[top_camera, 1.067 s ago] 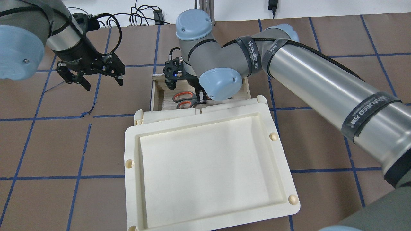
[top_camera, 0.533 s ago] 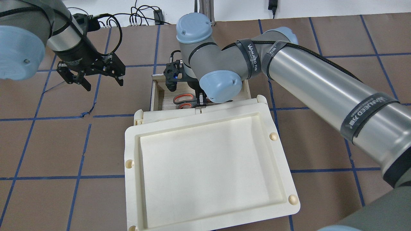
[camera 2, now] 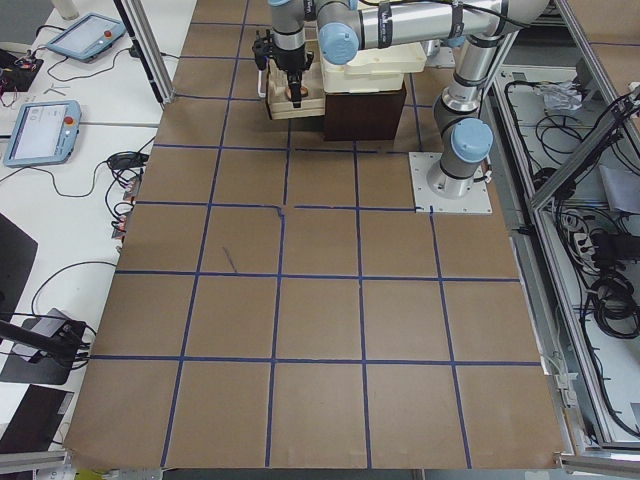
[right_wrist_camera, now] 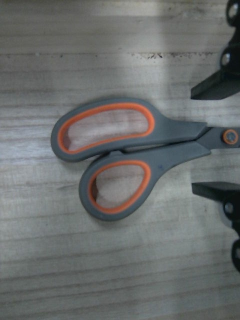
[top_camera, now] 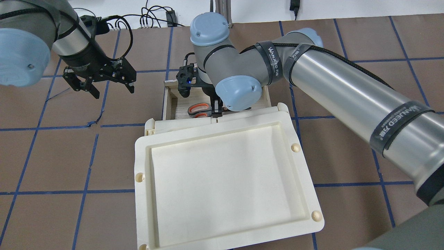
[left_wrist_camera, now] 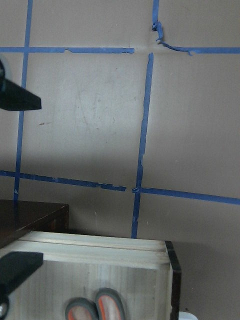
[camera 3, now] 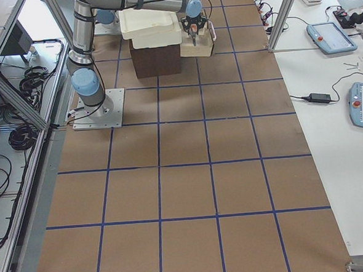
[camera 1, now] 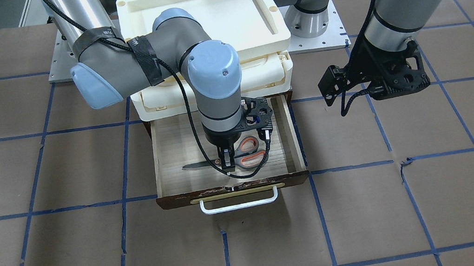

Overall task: Put scissors in drawer and close it
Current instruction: 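Lower the scissors into the drawer and open the right gripper, then raise the right gripper out of the drawer and withdraw it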

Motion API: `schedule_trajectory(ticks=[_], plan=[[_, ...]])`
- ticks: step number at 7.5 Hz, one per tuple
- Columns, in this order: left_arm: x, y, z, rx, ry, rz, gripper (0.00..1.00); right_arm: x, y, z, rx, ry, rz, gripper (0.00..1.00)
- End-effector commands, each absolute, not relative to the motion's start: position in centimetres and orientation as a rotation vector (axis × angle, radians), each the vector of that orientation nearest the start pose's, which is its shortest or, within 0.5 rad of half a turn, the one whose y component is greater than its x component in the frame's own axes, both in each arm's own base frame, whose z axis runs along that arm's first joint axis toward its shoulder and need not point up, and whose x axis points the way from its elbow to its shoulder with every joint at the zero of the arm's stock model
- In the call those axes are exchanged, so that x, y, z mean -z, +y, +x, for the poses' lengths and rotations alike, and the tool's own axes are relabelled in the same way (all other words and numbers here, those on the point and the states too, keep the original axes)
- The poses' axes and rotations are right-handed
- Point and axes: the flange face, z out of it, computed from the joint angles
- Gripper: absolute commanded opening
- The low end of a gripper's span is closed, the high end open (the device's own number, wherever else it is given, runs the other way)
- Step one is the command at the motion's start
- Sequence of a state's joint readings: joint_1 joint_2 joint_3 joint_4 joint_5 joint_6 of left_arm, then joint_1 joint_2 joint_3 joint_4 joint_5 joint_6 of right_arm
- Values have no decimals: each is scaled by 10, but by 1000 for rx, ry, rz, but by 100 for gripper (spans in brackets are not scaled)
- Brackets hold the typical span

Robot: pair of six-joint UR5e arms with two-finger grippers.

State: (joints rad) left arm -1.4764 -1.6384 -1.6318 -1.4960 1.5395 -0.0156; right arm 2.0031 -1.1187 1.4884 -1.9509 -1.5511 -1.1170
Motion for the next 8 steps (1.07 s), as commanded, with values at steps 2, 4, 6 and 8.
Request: schedule_trajectory(ticks=[2, 4, 6, 8], plan=[[-434, -525, -84, -61, 3168, -181, 100, -372, -552, 353, 186, 2532, -1877, 91], [-429, -526, -84, -82, 3170, -157, 100, -407, -565, 295, 232, 2752, -1536, 96], [-426, -528, -84, -88, 3171, -162, 100, -442, -562, 234, 174, 2894, -1228, 99], [-428, -524, -85, -100, 3162, -159, 100, -468, -553, 195, 142, 2999, -930, 100]])
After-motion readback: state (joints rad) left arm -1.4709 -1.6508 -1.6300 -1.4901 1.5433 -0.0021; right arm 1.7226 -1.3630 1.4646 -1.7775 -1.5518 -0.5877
